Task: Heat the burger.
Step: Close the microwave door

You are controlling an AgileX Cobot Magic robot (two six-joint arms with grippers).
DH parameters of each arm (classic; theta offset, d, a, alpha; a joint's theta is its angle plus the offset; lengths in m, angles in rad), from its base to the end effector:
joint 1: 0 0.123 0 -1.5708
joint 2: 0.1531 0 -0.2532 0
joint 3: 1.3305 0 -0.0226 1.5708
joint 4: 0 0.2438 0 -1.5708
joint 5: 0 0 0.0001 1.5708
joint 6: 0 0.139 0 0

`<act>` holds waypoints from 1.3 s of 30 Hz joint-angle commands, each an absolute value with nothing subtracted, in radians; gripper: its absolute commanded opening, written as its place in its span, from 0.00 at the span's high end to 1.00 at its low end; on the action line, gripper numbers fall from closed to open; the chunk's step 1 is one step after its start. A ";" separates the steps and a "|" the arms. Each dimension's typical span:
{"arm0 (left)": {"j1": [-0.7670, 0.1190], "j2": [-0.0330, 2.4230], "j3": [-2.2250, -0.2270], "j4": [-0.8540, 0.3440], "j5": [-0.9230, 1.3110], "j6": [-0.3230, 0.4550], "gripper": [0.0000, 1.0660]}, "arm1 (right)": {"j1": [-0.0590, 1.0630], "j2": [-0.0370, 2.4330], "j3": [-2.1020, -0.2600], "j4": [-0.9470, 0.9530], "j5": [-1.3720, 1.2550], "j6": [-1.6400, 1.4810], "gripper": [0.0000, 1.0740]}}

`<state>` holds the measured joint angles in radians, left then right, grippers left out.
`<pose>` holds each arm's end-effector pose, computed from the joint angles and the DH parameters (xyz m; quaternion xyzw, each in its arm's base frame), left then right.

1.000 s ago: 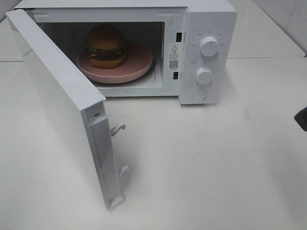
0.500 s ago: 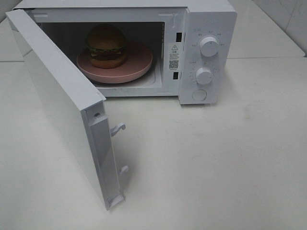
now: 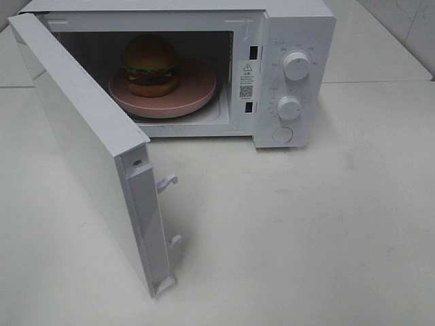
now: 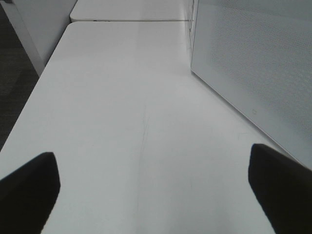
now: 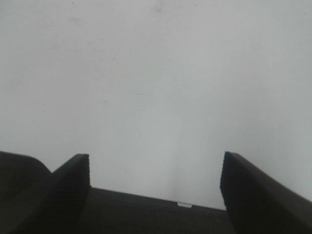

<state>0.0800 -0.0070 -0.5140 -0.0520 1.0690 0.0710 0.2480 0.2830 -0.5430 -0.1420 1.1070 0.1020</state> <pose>0.0613 -0.0014 0.2559 -0.0024 0.8496 0.0138 0.5272 0.0938 0.0056 0.2395 -0.0710 0.9138 -0.0012 0.3998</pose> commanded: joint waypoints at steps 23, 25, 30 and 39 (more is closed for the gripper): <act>0.082 -0.019 -0.515 -0.048 1.070 0.069 0.08 | 0.044 -0.034 -0.497 -0.061 0.998 0.093 0.31; 0.082 -0.019 -0.515 -0.048 1.070 0.069 0.08 | 0.044 -0.034 -0.497 -0.061 0.998 0.093 0.31; 0.082 -0.019 -0.515 -0.048 1.070 0.069 0.08 | 0.044 -0.033 -0.497 -0.061 0.998 0.093 0.31; 0.082 -0.019 -0.515 -0.048 1.070 0.069 0.08 | 0.044 -0.033 -0.497 -0.061 0.998 0.093 0.31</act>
